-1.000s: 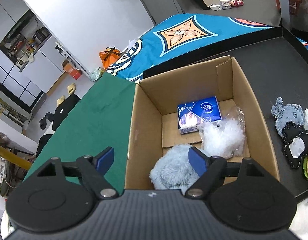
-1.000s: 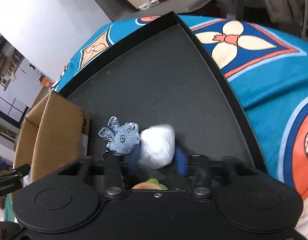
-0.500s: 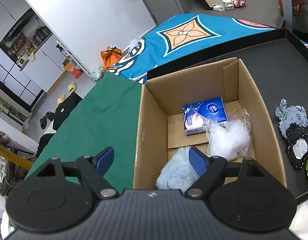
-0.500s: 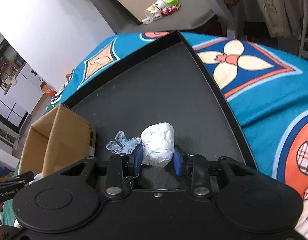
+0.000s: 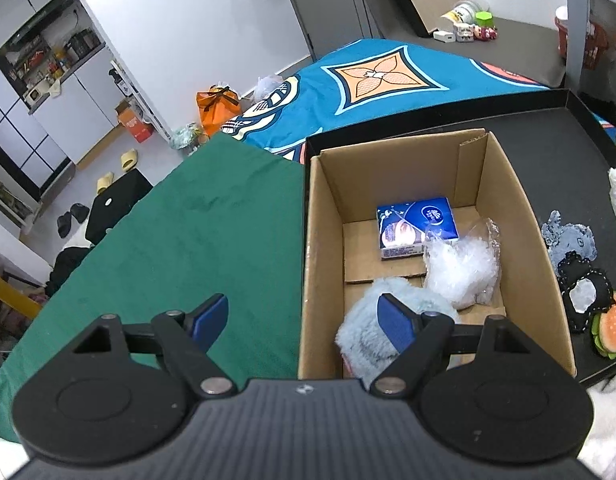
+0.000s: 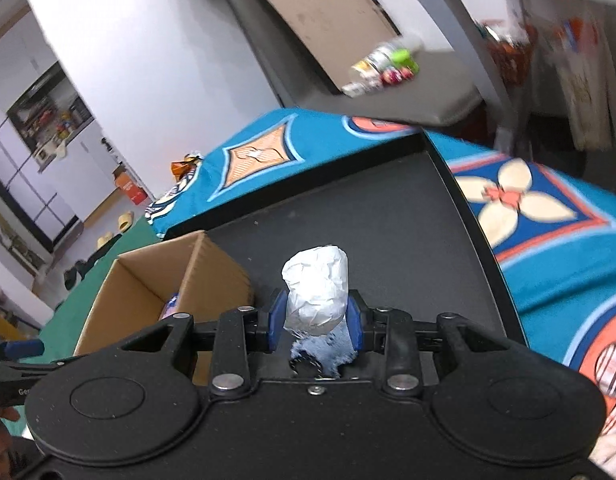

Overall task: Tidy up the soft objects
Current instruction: 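Carry the white cloth ball with the right gripper into the box and release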

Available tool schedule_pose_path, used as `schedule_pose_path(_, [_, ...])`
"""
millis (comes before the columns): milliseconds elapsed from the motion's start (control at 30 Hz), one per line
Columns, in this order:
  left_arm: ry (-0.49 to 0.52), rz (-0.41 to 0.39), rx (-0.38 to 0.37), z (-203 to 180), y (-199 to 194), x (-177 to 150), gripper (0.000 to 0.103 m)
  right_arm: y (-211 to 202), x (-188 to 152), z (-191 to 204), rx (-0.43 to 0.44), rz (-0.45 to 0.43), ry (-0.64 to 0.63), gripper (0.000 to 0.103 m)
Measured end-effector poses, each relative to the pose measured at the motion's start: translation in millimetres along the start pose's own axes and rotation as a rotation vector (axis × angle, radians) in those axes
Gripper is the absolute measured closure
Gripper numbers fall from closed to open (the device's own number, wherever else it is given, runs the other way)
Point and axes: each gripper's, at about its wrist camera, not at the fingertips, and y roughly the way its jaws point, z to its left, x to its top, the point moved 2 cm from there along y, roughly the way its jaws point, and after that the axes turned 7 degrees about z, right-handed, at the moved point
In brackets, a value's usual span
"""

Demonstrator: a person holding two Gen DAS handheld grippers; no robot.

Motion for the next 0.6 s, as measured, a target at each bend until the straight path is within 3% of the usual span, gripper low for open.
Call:
schedule_pose_path(333, [-0.056, 0.007, -0.090, 20, 1, -12, 0.026, -14, 12, 47, 0.053, -0.026, -0.098, 0.071])
schedule_pose_path(600, [-0.090, 0.008, -0.176, 27, 6, -18, 0.054, -17, 11, 90, 0.088, -0.033, -0.207, 0.071])
